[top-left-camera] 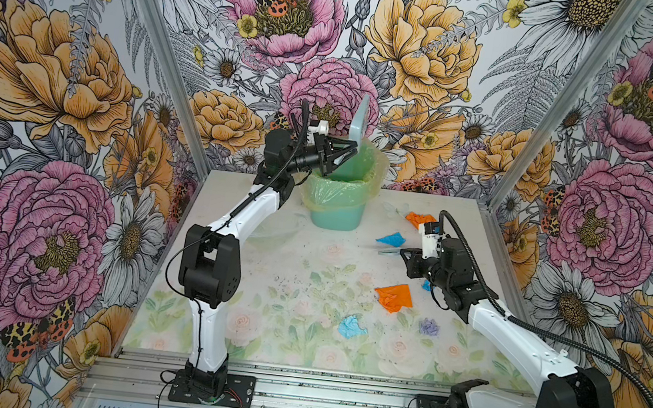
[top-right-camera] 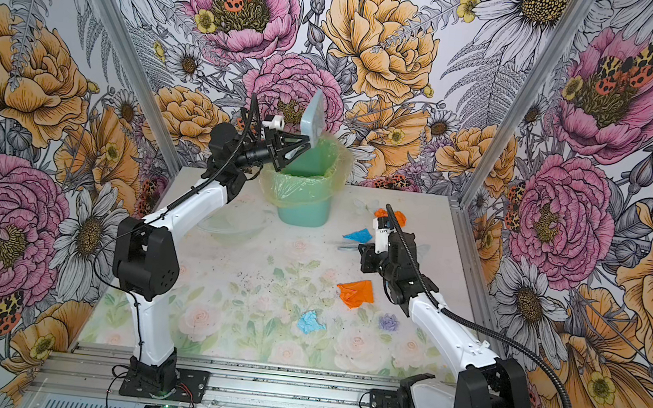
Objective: Sweep away the paper scraps from the table
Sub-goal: 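Tilt the dustpan over the bin with the left gripper to dump the scrap, then lower the dustpan while the right gripper moves the brush toward the blue scrap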
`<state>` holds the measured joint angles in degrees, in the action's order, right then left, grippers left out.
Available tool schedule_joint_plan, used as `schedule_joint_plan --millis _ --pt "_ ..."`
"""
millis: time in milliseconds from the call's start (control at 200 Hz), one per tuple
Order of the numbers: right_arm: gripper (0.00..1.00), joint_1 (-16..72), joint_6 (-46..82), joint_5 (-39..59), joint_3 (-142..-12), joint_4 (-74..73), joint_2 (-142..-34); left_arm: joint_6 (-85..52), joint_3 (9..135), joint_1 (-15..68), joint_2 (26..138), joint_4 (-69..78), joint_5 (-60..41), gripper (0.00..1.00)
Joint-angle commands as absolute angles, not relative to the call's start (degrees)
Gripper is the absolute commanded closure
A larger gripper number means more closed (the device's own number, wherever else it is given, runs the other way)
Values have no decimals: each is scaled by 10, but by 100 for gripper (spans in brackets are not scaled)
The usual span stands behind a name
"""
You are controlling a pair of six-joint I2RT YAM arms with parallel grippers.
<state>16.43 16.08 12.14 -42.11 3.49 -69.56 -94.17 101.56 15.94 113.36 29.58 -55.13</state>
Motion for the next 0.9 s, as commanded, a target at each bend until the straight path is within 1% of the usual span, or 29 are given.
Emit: schedule_joint_plan --millis 0,160,230,290,390,450,500,555,631,726,811,896 --pt "100 163 171 127 -420 27 -686 -927 1014 155 1126 311 -565 100" --pt "100 163 158 143 -452 82 -694 -848 1016 159 1110 242 -566 100" --pt "100 162 149 162 -474 118 -700 -780 1019 163 1097 177 -558 100" --pt "100 162 147 183 -489 138 -701 -702 1025 167 1084 93 -543 100" --pt "100 161 152 247 -517 171 -701 -566 1049 171 1066 -56 -509 100" --pt "100 162 162 304 -538 195 -706 -501 1040 173 1049 -115 -460 100" --pt "100 162 172 353 -558 219 -714 -457 1030 178 1013 -147 -417 100" --pt "100 161 184 397 -580 255 -728 -419 1018 183 994 -169 -376 100" --pt "100 161 195 468 -608 300 -749 -379 1000 194 975 -180 -346 100" --pt "100 163 232 552 -607 310 -764 -338 970 204 953 -194 -308 100" --pt "100 173 265 597 -586 312 -762 -299 935 211 931 -205 -269 100" --pt "100 190 286 611 -558 320 -744 -277 892 215 906 -205 -228 100"
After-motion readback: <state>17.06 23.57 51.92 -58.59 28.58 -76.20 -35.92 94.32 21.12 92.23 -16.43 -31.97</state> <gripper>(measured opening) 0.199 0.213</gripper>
